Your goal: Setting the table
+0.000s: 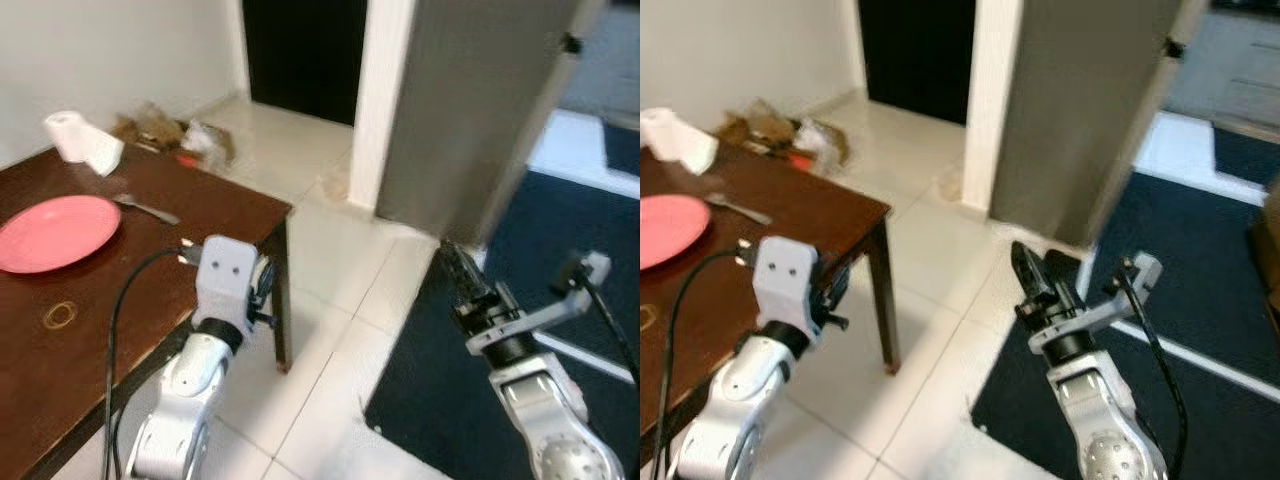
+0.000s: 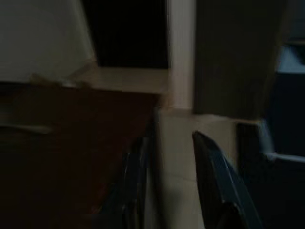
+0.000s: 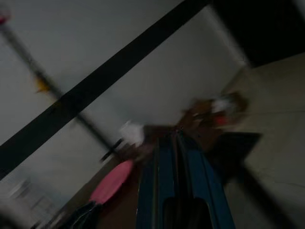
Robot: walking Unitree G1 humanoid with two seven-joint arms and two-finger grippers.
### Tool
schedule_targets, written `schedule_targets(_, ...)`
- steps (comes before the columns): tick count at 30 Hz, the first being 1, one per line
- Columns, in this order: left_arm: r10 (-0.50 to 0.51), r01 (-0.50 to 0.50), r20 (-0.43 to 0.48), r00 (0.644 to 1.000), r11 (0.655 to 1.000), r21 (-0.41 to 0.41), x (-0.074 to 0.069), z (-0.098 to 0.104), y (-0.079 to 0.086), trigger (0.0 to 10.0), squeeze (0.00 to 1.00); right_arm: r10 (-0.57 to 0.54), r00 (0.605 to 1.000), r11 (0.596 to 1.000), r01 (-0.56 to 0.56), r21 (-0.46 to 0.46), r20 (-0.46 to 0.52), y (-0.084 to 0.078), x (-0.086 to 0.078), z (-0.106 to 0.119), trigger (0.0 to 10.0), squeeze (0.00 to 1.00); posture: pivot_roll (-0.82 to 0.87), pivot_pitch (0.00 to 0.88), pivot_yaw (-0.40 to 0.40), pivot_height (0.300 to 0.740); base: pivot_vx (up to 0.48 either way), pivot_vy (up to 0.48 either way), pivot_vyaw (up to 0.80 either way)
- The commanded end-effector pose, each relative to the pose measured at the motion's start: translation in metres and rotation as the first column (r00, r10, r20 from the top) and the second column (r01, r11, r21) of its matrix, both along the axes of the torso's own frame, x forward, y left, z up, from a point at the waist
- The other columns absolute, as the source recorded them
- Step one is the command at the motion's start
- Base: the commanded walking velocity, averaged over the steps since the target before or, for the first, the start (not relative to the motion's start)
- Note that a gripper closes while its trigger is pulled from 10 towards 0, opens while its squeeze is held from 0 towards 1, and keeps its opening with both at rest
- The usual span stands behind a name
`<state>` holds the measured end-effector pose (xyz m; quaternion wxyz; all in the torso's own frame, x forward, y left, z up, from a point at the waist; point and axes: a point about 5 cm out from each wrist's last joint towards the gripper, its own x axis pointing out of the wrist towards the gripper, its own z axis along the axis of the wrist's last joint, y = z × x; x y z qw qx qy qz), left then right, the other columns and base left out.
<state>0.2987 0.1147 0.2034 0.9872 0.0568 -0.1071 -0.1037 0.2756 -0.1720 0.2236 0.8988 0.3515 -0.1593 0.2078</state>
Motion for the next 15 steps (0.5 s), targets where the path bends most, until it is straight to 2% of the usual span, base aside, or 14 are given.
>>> schedule_targets(1, 0.0, 0.0, -0.017, 1.0, 1.0, -0.001, -0.0004, -0.003, -0.0004, 10.0, 0.0, 0.022, 1.0, 1.0, -0.022, -0.003, 0.002, 0.0014, -0.0036, -0.0009, 10.0, 0.0, 0.04, 0.077, 0.034, 0.74, 0.0, 0.0, 0.79)
schedule_targets(15, 0.024, -0.023, -0.03, 0.999, 1.0, 0.012, 0.0017, -0.0054, 0.0022, 10.0, 0.0, 0.045, 0.999, 0.999, -0.045, -0.024, -0.005, 0.0029, -0.0059, -0.0012, 10.0, 0.0, 0.04, 0.084, 0.033, 0.74, 0.0, 0.0, 0.79)
